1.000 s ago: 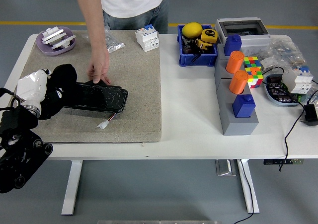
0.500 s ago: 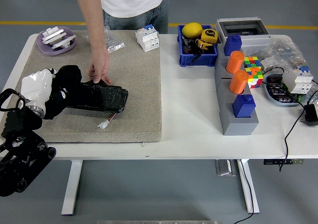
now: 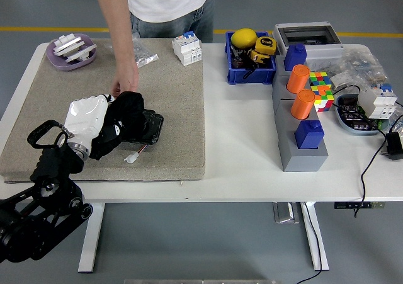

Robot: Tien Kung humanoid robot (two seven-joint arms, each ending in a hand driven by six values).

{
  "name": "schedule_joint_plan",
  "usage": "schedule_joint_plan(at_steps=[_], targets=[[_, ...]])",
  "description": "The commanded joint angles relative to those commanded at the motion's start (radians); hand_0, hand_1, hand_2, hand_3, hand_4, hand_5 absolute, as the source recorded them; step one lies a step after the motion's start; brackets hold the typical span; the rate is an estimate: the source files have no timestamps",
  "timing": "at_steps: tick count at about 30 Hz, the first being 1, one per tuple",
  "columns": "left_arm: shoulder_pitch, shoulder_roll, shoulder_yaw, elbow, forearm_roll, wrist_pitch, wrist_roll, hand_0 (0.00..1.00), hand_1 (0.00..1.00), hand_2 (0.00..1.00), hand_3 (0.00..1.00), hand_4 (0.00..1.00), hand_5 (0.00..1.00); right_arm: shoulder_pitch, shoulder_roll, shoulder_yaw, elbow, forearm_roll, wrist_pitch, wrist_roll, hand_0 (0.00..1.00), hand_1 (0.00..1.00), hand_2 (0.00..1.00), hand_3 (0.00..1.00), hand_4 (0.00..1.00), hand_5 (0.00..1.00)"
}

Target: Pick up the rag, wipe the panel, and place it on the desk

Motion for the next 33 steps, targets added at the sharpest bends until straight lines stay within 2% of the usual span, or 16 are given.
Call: schedule_joint_plan(at_steps=[6,18,26,33], targets=[[-0.015,0.000,0.050,-0.033,-0.002,-0.011,0.012,0.197,0.299,0.506,0.568,0.487,0.002,-0.001,0.000,0.001,-0.001,0.002,0.001,0.000,0.742,0.598,0.616,0.560,0.964,0.475],[-0.037,-0.019,0.106,-0.081,-0.008,-0.022,0.026,0.196,0.299,0.506,0.567,0.486,0.002,0.002,-0.001,0.005,0.000,-0.006,-0.001,0.000,0.741,0.598,0.616,0.561,0.968,0.479],[-0.034,-0.019,0.096,-0.060,-0.010,-0.023,0.028,0.196,0.298,0.506,0.568,0.485,0.002,0.003,0.000,0.016,0.002,-0.019,-0.002,0.000,0.742,0.597,0.616,0.561,0.970,0.479],[-0.017,-0.011,0.056,-0.038,-0.009,-0.021,0.031,0.196,0.297,0.506,0.568,0.484,0.002,0.001,-0.001,0.034,0.005,-0.039,-0.002,-0.002,0.742,0.597,0.616,0.562,0.971,0.481]])
